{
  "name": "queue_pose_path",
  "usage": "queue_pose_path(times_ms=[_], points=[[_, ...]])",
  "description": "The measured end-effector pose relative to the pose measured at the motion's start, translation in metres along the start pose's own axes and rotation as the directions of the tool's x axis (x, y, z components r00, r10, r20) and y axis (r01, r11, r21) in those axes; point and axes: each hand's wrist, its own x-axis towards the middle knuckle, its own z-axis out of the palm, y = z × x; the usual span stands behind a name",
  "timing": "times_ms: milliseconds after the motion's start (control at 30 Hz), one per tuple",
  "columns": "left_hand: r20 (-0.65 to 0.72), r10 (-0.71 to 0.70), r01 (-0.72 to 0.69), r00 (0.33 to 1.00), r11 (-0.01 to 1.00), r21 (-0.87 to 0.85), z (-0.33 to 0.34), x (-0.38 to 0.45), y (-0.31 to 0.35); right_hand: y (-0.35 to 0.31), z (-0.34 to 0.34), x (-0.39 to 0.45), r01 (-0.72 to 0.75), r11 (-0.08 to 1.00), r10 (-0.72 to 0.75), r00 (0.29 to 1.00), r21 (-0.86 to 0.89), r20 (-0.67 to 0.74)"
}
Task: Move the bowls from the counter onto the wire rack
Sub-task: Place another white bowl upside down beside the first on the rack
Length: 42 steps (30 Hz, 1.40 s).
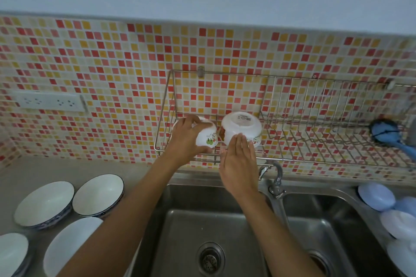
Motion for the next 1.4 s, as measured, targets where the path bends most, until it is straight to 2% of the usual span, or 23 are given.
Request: queue_pose_path(times_ms=[267,400,467,667,833,1033,1133,1267,1400], points=[[-0.037,0.059,-0.061,0.998,0.996,-0.057,0.006,-0.021,-0.01,0.001,0.003,0.001,-0.01,1.0,0.01,1.0,-0.018,0.0],[-0.081,0.149,-0.144,0.986,0.988,0.063,0.002,-0.036,-0.019,0.002,0.006,0.001,0.003,1.0,-0.003,1.0,-0.014,-0.006],[-0.033,0.157,-0.155,0.987,0.986,0.057,-0.001,-0.041,-0.021,0.002,0.008,0.001,0.003,1.0,-0.003,1.0,-0.006,-0.018],[0.163,0.048,-0.061,0.986,0.995,0.074,0.0,-0.025,-0.03,0.003,0.009,0.001,0.02,1.0,-0.02,0.999,0.002,-0.033],[0.246,0.015,-0.051,0.969,0.989,0.141,0.008,-0.005,-0.034,0.005,0.01,0.001,0.048,0.999,-0.047,0.998,0.003,-0.032],[0.122,0.078,-0.104,0.989,0.968,0.227,0.014,-0.018,-0.035,0.013,0.011,-0.007,0.116,0.991,-0.112,0.991,0.059,-0.076],[0.128,0.059,-0.086,0.99,0.972,0.217,0.015,-0.022,-0.036,0.016,0.013,-0.014,0.152,0.982,-0.139,0.983,0.114,-0.118],[0.173,0.077,-0.114,0.982,0.969,0.217,0.014,-0.018,-0.036,0.016,0.016,-0.026,0.123,0.965,-0.089,0.984,0.231,-0.152],[0.156,0.103,-0.139,0.982,0.961,0.241,0.012,-0.022,-0.036,0.015,0.017,-0.033,0.12,0.957,-0.082,0.985,0.263,-0.15]])
